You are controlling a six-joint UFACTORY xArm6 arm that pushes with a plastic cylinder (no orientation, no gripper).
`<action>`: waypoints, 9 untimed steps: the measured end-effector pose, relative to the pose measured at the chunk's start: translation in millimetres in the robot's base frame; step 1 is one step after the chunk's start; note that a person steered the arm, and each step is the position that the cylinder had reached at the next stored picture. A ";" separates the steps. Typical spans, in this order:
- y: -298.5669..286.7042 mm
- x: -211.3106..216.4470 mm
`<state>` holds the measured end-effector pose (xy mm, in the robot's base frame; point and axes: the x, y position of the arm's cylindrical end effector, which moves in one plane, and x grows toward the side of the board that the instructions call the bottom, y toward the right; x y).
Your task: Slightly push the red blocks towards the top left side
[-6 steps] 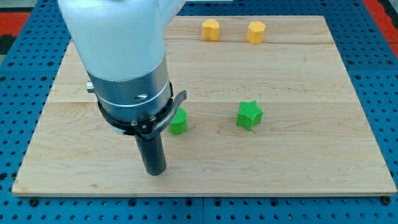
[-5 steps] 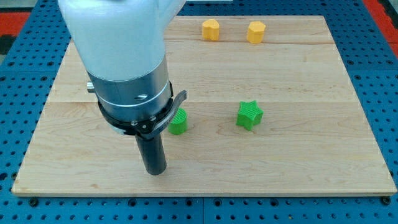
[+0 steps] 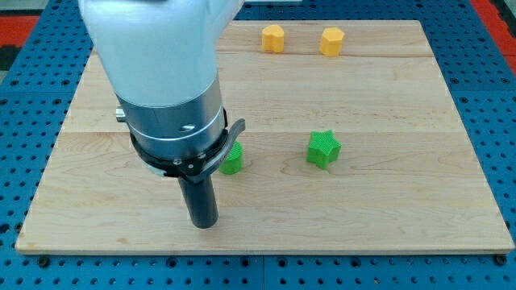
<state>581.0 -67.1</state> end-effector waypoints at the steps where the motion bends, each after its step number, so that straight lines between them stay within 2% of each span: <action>1: 14.0 1.7; 5: 71.0 4.5; 6: 36.6 -28.4; 7: 23.3 -41.2; 8: -43.6 -53.8; 9: -43.8 -105.6</action>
<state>475.4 -110.9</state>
